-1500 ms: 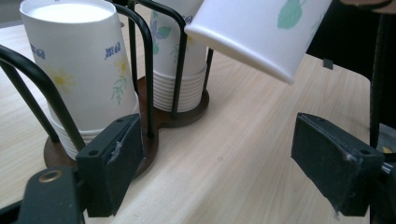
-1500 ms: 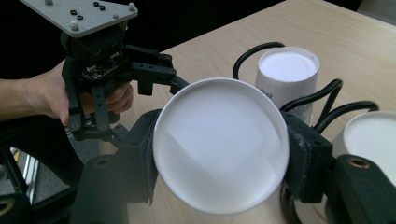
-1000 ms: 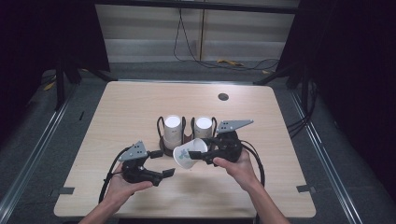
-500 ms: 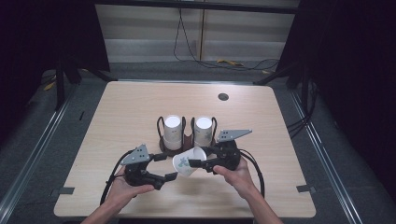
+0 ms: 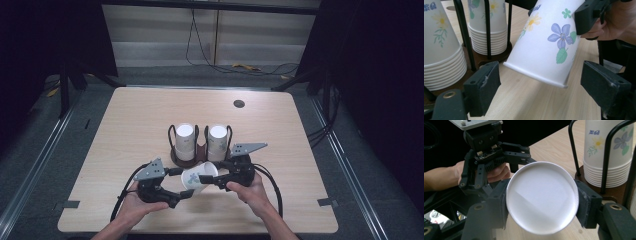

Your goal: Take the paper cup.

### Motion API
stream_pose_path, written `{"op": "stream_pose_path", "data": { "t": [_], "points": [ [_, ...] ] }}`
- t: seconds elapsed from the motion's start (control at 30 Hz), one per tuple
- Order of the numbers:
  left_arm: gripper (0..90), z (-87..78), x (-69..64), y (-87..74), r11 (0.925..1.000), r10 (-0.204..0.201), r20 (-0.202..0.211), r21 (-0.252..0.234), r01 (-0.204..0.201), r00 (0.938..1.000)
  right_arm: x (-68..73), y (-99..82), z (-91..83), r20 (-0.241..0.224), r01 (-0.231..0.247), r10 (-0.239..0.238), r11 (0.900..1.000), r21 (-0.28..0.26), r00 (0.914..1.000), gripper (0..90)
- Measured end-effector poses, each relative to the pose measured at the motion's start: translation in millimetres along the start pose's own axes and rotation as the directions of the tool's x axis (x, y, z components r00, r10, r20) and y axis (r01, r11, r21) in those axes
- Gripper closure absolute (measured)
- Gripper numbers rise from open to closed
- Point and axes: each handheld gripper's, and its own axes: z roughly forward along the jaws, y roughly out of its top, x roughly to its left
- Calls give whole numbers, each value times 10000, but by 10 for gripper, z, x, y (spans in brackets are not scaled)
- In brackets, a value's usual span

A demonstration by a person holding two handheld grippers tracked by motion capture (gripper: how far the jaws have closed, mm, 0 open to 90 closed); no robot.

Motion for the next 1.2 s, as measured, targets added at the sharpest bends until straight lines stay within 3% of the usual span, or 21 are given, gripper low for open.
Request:
{"op": "stream_pose_path", "data": {
  "t": [0.2,0.27,0.57,0.77,1.03,1.07,1.2],
  "points": [
    [159,17,5,-10,10000,79,-64,-41,-80,9999,0,-5,13,-211,-52,51,10000,-27,9998,382],
    [213,21,5,-10,9999,81,42,-116,-81,10000,0,-5,19,-257,-49,48,10000,-52,9997,382],
    [172,81,1,-15,9998,212,80,-47,-212,9997,5,-3,57,-483,-186,181,9998,-101,9987,382],
    [189,105,-16,-15,9977,672,16,-20,-672,9977,15,6,88,-592,-222,217,9997,-79,9980,382],
    [192,144,0,-16,9984,565,245,-87,-563,9981,15,6,99,-677,-210,207,9998,-44,9975,382],
    [193,137,13,1,9992,351,336,-205,-344,9988,14,9,94,-699,-269,262,9996,-93,9972,382],
    [202,146,9,2,9985,512,397,-235,-503,9979,7,16,78,-764,-163,150,9997,-157,9970,381]
  ]
}}
